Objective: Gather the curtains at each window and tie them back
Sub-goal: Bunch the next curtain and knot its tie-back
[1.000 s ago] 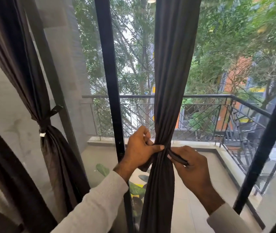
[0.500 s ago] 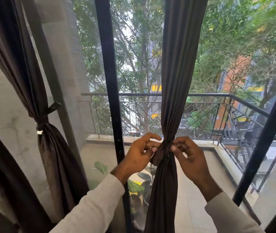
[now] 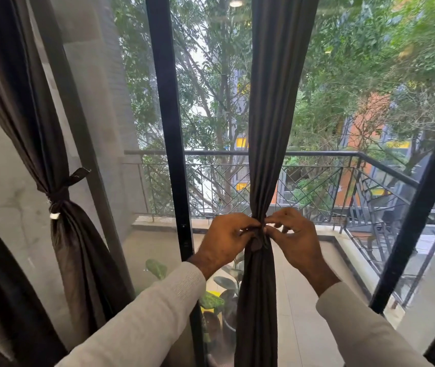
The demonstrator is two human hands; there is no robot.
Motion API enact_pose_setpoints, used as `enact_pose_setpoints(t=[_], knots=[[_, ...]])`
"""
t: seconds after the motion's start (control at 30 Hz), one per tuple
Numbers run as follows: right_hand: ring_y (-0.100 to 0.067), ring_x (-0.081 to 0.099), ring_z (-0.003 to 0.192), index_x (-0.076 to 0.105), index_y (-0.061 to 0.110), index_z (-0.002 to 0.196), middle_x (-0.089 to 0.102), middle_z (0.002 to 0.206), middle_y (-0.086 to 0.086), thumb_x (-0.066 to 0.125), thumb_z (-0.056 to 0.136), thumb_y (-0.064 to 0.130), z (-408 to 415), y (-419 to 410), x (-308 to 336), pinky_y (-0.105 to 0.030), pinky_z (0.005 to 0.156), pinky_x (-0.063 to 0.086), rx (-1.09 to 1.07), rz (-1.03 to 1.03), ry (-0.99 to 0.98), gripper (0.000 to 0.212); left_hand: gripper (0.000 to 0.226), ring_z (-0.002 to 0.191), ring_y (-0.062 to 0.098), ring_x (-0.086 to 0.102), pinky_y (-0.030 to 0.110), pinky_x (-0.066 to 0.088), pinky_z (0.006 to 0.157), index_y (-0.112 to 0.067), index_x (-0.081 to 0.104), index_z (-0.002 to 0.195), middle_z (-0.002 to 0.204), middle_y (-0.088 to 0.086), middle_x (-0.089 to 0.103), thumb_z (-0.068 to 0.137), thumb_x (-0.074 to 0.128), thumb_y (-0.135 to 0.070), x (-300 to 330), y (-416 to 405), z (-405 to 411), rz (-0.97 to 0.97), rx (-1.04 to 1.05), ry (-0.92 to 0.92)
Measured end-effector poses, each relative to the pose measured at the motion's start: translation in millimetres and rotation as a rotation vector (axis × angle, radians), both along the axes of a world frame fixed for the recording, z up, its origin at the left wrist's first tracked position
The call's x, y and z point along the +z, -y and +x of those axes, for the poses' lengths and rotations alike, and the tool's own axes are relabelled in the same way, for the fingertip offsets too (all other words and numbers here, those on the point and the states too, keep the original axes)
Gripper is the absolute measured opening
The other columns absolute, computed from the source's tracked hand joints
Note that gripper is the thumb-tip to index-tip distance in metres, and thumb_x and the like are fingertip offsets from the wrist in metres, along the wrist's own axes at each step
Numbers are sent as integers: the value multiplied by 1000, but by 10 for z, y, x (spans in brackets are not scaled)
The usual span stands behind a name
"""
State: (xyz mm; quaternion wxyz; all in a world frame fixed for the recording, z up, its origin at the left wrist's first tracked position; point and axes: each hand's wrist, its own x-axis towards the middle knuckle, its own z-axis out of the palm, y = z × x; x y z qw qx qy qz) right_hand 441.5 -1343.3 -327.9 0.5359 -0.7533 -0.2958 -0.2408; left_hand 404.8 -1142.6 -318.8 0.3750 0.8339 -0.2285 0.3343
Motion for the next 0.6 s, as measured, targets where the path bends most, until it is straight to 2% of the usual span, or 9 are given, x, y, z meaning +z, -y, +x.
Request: enact_pose_setpoints(t=[0.1, 0.17, 0.23, 0.27, 0.3, 0.33, 0.4, 0.5, 0.6], knots=[[-14, 67, 89, 79, 29, 93, 69, 98, 5, 85, 82, -3, 52, 55, 18, -21, 66, 50, 2, -52, 37, 35, 14, 99, 16, 67, 23, 51, 93, -13, 84, 99, 101, 0, 73, 87, 83, -5, 71, 2, 8, 75, -7, 165], [-14, 68, 91, 77, 29, 93, 69, 99, 6, 82, 80, -2, 27, 66, -22, -29, 67, 52, 9, -14, 14, 34, 14, 103, 19, 66, 28, 50, 95, -10, 82, 97, 105, 2, 71, 87, 84, -1, 102, 50, -35, 78, -37, 256], [-13, 68, 90, 77, 32, 91, 72, 97, 9, 80, 74, 12, -67, -8, -74, -36, 72, 55, 54, 123, -98, 26, 16, 102, 25, 67, 39, 53, 93, -5, 79, 95, 107, 6, 74, 85, 83, 7, 129, 136, -81, 85, -90, 326], [-10, 68, 88, 79, 33, 91, 74, 95, 10, 82, 71, 19, -130, -64, -106, -35, 76, 57, 107, 239, -179, 24, 18, 99, 27, 68, 41, 53, 91, -3, 77, 94, 107, 7, 76, 84, 81, 11, 140, 183, -106, 92, -120, 347], [-9, 69, 87, 80, 31, 92, 76, 94, 9, 85, 70, 21, -181, -119, -147, -33, 79, 58, 165, 362, -257, 25, 20, 96, 28, 68, 41, 53, 89, -2, 76, 94, 107, 7, 77, 83, 78, 14, 151, 224, -122, 95, -148, 350], [-9, 70, 87, 82, 24, 95, 78, 93, 7, 85, 75, 14, -227, -170, -191, -34, 81, 59, 203, 475, -332, 22, 22, 94, 27, 67, 40, 53, 87, -2, 76, 97, 108, 6, 77, 84, 76, 15, 165, 247, -131, 92, -170, 329], [-11, 72, 87, 79, 5, 103, 80, 95, -1, 73, 86, -10, -347, -240, -257, -35, 80, 58, 179, 570, -397, 23, 24, 92, 22, 65, 36, 53, 83, -7, 77, 106, 104, 3, 75, 89, 73, 11, 203, 274, -155, 54, -174, 236], [-16, 73, 83, 82, 12, 96, 80, 94, -8, 68, 92, -9, -536, -299, -266, -30, 76, 60, 206, 738, -532, 26, 14, 82, 20, 63, 41, 53, 75, -17, 71, 105, 90, 3, 68, 98, 69, -5, 289, 329, -167, 35, -53, 189], [-15, 70, 78, 84, 18, 86, 78, 87, -4, 68, 95, -4, -657, -327, -183, -29, 73, 59, 154, 822, -520, 29, 2, 68, 22, 56, 33, 40, 67, -16, 65, 101, 75, 0, 64, 100, 64, -15, 392, 399, -178, 34, 113, 235]])
